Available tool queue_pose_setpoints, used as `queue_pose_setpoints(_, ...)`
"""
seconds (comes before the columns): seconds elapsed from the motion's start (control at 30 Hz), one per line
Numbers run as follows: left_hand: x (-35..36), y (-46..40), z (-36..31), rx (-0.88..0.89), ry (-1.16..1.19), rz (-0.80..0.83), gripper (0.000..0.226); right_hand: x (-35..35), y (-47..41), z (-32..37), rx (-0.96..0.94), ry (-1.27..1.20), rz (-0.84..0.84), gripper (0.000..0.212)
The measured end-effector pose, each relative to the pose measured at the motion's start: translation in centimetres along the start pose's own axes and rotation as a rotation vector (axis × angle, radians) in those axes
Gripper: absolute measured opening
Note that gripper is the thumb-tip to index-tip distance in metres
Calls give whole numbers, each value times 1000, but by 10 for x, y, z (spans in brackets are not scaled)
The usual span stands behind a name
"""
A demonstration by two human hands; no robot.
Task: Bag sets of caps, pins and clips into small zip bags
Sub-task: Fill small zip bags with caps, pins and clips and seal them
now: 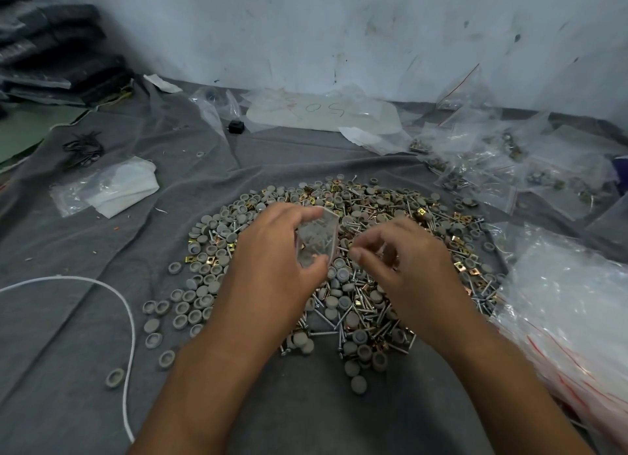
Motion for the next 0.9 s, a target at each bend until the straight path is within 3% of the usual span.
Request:
queue_pose_setpoints(0.07,0,1,-1,4,-4,2,57,15,5,-11,7,88,186,8)
queue_pose_setpoints(0.2,-3,0,-3,-1,12,-14,56,14,10,-19,41,149,217,10)
queue_pose_setpoints(0.37,-3,0,-7,17,8,15,58,35,26,-29,25,389,494,22)
queue_pose_setpoints(0.63,-6,0,-7,80,-10,92,62,37,29,-20,-51,474,464,13)
queue_pose_setpoints(0.9,-9,2,-5,119,-44,125,60,20,21,-23,62,274,282,10)
Point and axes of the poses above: each hand's wrist, its own y-axis away from the middle knuckle, its own x-axis out of the palm, z = x × y, the point moved 8 cm from there along -y, towards the middle knuckle, and after that the axes turned 15 degrees about y, right-handed, at the moved point
